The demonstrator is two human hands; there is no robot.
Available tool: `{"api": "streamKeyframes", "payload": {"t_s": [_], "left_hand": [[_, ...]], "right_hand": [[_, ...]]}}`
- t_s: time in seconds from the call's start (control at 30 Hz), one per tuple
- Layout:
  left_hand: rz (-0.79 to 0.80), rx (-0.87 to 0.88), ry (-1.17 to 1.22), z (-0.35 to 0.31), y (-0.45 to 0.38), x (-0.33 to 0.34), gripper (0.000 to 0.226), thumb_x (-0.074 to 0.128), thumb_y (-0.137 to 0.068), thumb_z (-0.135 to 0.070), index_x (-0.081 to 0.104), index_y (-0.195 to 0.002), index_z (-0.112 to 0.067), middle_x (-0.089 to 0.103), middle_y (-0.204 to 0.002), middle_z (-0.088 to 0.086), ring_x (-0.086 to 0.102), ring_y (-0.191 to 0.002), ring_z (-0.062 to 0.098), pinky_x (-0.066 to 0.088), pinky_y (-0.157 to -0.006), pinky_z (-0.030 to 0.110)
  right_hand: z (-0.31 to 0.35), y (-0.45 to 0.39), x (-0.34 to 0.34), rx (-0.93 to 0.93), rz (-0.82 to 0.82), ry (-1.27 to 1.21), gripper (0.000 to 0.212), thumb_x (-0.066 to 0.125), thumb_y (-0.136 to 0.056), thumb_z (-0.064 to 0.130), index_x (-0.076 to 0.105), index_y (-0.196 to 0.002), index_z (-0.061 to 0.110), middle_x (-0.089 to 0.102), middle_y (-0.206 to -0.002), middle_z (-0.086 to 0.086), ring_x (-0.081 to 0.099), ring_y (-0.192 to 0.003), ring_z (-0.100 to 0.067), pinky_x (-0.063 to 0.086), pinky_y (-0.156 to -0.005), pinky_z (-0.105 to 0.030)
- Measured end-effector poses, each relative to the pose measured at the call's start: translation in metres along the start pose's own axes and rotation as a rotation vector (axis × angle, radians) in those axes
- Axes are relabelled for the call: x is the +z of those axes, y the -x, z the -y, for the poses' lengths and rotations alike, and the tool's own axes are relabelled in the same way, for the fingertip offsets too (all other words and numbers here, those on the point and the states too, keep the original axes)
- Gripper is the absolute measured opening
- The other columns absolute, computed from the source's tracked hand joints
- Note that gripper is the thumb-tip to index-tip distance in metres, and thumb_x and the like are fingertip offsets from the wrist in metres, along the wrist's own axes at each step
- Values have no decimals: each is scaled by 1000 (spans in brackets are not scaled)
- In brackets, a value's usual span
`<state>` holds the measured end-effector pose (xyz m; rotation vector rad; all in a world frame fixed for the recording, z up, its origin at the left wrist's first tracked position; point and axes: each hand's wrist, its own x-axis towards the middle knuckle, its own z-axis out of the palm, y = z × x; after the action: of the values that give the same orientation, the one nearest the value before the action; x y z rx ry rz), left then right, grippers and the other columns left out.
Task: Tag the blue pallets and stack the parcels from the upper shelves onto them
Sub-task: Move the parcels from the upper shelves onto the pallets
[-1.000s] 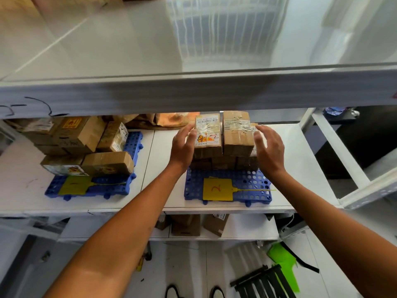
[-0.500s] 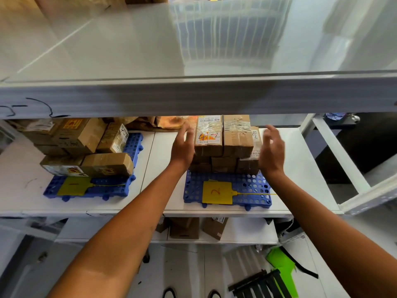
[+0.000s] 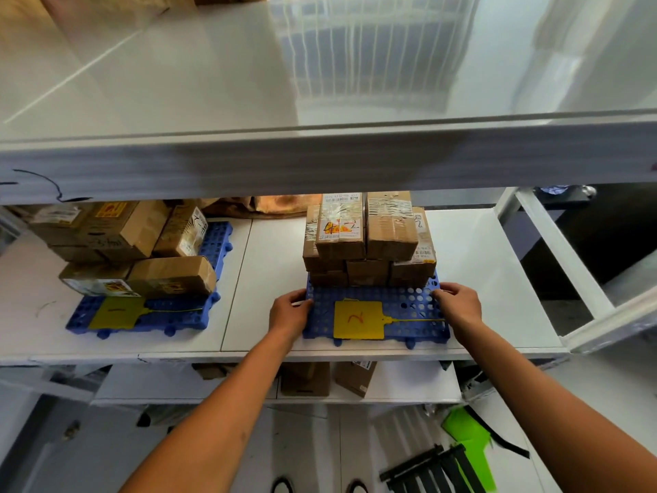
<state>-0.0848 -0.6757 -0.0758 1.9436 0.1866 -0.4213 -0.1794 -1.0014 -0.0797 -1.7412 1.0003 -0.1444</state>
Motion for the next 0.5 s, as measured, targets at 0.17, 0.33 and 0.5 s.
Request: {"api": "streamKeyframes", "payload": {"t_s": [0.17, 0.33, 0.5], "left_hand": [[4, 27, 21, -2, 3, 15, 36, 63, -99, -24, 64, -135, -19, 67, -131, 6, 64, -108, 21, 55, -95, 36], [20, 60, -19, -7, 8, 34, 35, 64, -98, -26, 66, -133, -21, 69, -129, 4, 65, -112, 24, 55, -96, 37], [14, 93, -79, -11, 12, 44, 32, 63, -98, -25, 67, -130, -21, 69, -127, 3, 65, -111, 23, 55, -96, 38]], "right_hand": [[-3, -12, -11, 1, 1, -3, 31, 70, -92, 16, 76, -121, 13, 78, -109, -11, 72, -101, -33, 59, -94, -52], [-11, -15, -28, -11, -59, 25, 32, 68, -93, 21, 76, -124, 17, 77, -116, -9, 70, -101, -28, 57, -87, -41], [-17, -17, -35, -16, -71, 42, 36, 68, -95, 23, 73, -130, 15, 75, -122, -10, 69, -108, -29, 58, -95, -45]]}}
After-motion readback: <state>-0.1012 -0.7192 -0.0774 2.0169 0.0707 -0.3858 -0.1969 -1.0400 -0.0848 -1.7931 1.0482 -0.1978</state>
